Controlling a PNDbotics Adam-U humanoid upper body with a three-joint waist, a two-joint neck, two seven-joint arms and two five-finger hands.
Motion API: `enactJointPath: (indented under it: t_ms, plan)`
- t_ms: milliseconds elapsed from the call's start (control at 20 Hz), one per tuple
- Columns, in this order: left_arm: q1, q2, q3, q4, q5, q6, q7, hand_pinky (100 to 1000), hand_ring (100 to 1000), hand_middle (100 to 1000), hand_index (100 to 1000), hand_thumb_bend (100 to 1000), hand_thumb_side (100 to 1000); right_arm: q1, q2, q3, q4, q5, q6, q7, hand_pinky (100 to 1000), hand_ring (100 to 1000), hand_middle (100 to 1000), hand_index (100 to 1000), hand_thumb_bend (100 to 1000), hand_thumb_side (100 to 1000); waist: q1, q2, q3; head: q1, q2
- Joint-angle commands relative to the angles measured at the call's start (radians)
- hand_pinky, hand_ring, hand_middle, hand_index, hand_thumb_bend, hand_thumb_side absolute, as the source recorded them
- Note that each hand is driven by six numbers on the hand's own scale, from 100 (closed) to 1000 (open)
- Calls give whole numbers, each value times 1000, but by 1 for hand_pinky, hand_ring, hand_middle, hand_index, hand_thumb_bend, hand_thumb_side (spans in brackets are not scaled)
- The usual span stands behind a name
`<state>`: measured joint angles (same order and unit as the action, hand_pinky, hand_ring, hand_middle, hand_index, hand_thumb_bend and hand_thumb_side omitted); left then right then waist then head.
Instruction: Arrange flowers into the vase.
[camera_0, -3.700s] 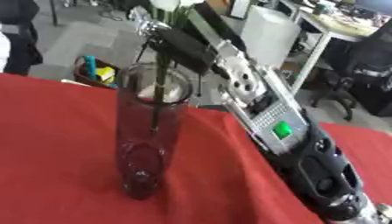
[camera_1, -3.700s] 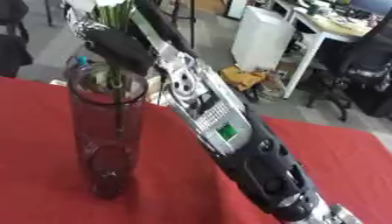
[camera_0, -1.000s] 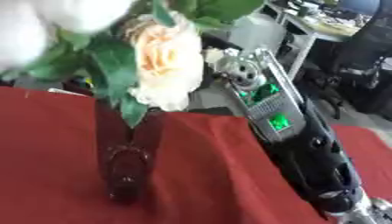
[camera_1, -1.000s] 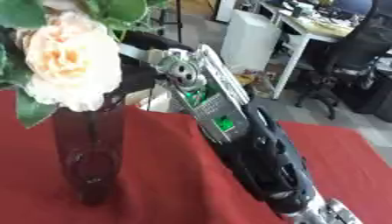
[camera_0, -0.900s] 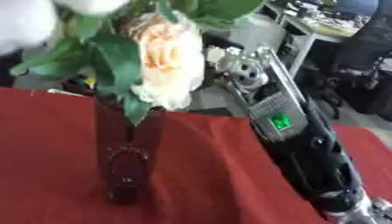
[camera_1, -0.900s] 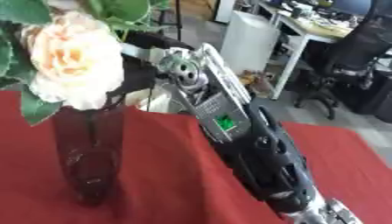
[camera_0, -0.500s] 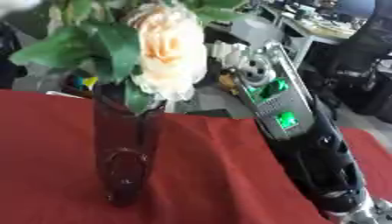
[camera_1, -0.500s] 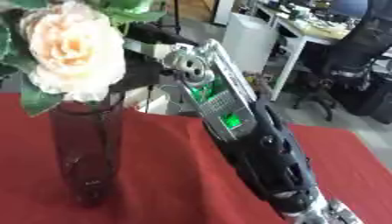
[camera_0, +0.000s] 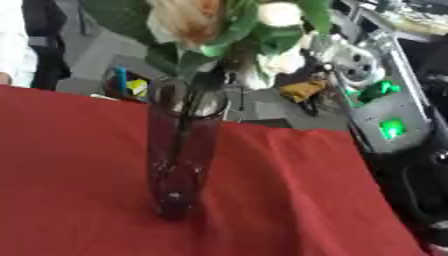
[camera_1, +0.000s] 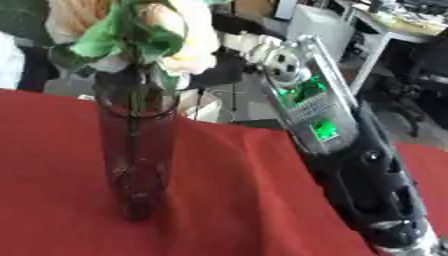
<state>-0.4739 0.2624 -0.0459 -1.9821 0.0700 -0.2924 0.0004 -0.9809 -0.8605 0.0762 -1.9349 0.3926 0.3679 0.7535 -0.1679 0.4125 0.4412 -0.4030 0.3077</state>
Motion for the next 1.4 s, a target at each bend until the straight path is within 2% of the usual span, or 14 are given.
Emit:
enactJointPath:
  t_ms: [50, 200, 350, 650, 1300, 1400]
  plan:
    - [-3, 16, 4, -18, -3, 0, 7, 828, 953, 881, 883, 100, 1000, -1, -46, -22, -26, -21, 6, 1, 781, 913, 694, 905, 901, 981, 14, -32, -4, 50, 13]
    - [-1, 18, 7, -18, -5, -1, 12, 828, 953, 881, 883, 100, 1000, 17, -57, -30, -32, -38, 8, -3, 783, 914, 690, 905, 901, 980, 16, -33, -10, 90, 26]
    - [2, 18, 8, -18, -7, 0, 13, 827, 954, 881, 883, 100, 1000, 26, -65, -38, -39, -59, 10, -15, 783, 913, 682, 903, 901, 995, 18, -34, -14, 108, 32]
    - [6, 17, 7, -18, -10, 1, 13, 827, 955, 882, 883, 100, 1000, 29, -76, -54, -56, -111, 9, -52, 783, 912, 678, 902, 900, 1000, 20, -35, -22, 121, 41]
    - [10, 17, 13, -18, -16, 2, 22, 826, 956, 883, 883, 100, 1000, 100, -118, -85, -65, -142, -29, -97, 786, 915, 686, 903, 883, 1000, 20, -38, -43, 134, 45]
    - [7, 16, 10, -18, -14, 2, 20, 826, 956, 883, 883, 100, 1000, 95, -112, -80, -65, -150, -24, -100, 785, 912, 672, 884, 837, 1000, 17, -39, -42, 131, 42]
